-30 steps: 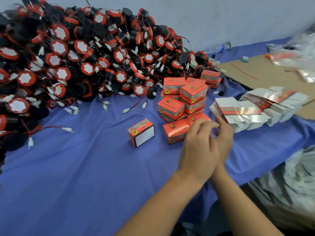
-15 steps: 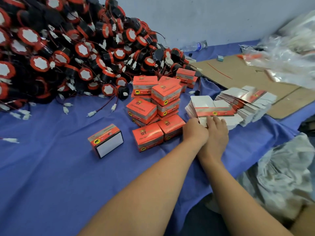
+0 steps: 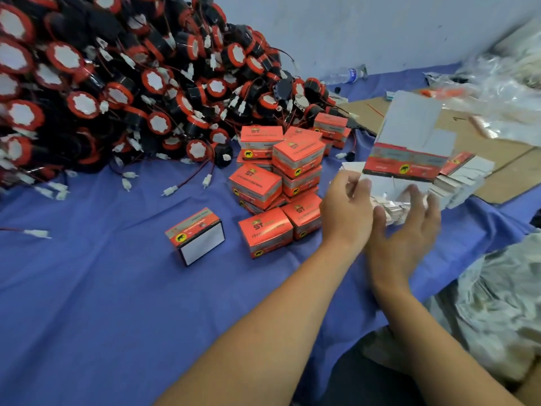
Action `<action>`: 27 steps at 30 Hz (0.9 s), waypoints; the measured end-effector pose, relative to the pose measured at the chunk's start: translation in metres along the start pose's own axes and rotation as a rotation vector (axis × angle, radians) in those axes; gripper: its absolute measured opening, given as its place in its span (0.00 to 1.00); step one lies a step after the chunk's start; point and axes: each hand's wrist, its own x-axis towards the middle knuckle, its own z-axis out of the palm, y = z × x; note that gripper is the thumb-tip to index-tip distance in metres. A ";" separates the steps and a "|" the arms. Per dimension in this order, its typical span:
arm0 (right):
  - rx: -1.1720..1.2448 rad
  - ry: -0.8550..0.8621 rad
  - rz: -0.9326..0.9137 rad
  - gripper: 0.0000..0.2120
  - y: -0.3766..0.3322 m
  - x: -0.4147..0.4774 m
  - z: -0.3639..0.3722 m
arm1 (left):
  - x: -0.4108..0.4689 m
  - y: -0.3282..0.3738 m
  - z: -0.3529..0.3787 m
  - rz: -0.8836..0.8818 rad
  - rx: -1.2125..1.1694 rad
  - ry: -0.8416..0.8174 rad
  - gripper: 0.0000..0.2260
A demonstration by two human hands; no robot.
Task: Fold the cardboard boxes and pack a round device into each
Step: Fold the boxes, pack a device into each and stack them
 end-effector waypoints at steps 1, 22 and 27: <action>0.071 0.033 -0.023 0.30 -0.001 -0.004 -0.004 | -0.003 0.009 -0.011 0.024 -0.092 0.002 0.06; 0.777 -0.732 -0.373 0.19 -0.182 -0.200 0.034 | -0.188 0.059 -0.366 0.182 0.280 0.602 0.06; 0.594 -0.942 -0.305 0.20 -0.167 -0.234 0.049 | -0.204 0.031 -0.391 0.168 0.570 0.649 0.11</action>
